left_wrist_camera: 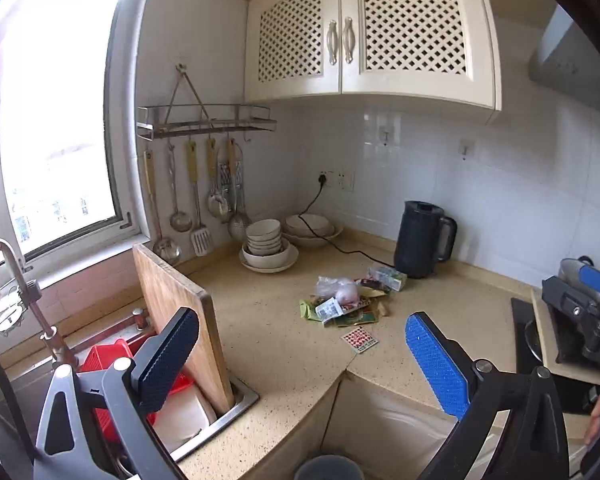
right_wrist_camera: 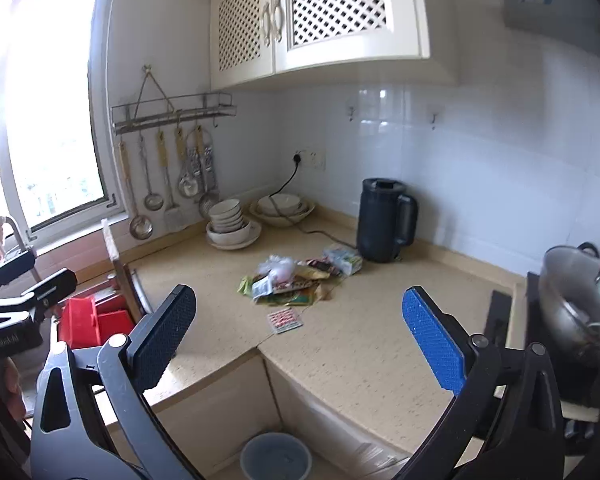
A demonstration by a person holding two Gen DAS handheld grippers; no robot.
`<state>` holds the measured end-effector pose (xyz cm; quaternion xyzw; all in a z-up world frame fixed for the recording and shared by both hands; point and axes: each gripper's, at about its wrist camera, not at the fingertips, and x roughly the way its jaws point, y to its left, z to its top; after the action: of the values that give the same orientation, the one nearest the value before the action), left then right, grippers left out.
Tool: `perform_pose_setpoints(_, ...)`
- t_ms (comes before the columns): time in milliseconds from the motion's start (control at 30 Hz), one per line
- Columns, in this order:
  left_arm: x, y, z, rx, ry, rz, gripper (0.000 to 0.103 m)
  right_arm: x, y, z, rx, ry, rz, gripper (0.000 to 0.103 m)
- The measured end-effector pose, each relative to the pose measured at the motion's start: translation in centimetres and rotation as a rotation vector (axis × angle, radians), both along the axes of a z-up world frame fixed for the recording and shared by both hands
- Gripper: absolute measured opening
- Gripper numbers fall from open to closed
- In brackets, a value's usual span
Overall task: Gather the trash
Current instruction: 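Raise both tools back toward the trash pile on the counter, then grasp the clear plastic bag with the left gripper while the right grasps the milk carton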
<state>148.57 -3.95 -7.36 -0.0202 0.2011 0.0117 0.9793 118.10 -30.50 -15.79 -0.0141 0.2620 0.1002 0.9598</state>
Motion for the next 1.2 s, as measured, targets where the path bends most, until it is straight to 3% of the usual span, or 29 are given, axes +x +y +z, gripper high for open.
perform_pose_setpoints(167, 4.0, 0.3, -0.4, -0.022, 0.034, -0.007, 0.102, 2.3, -0.7, -0.3, -0.006, 0.008, -0.043, 0.103)
perform_pose_setpoints(267, 8.0, -0.2, -2.3, -0.019, 0.052, -0.002, 0.102, 4.8, -1.2, -1.4, -0.013, 0.019, -0.052, 0.103)
perform_pose_setpoints(333, 10.5, -0.7, -1.8, -0.011, 0.082, -0.009, 0.102, 7.0, -1.2, -2.8, -0.014, 0.04, -0.053, 0.103)
perform_pose_setpoints(367, 12.7, -1.1, -3.4, -0.005, 0.104, -0.015, 0.102, 8.3, -1.2, -3.6, -0.013, 0.056, -0.051, 0.103)
perform_pose_setpoints(433, 16.2, -1.7, -3.2, -0.012, 0.141, -0.025, 0.102, 10.9, -1.5, -5.1, 0.001, 0.085, -0.039, 0.103)
perform_pose_setpoints(500, 21.3, -2.7, -5.9, -0.019, 0.193, -0.033, 0.102, 14.0, -1.8, -6.8, -0.001, 0.118, -0.03, 0.103)
perform_pose_setpoints(900, 50.9, -9.6, -16.6, -0.024, 0.424, -0.007, 0.102, 37.4, -4.6, -18.7, -0.088, 0.336, 0.076, 0.103)
perform_pose_setpoints(967, 54.6, -10.1, -18.8, -0.011, 0.465, 0.001, 0.102, 40.6, -4.7, -21.0, -0.1, 0.37, 0.097, 0.103)
perform_pose_setpoints(1000, 55.9, -10.5, -17.9, -0.001, 0.483, 0.011, 0.102, 41.7, -4.7, -21.8, -0.105, 0.382, 0.104, 0.103)
perform_pose_setpoints(1200, 60.9, -11.3, -20.4, 0.018, 0.588, 0.03, 0.102, 47.4, -4.6, -27.0, -0.108, 0.47, 0.17, 0.103)
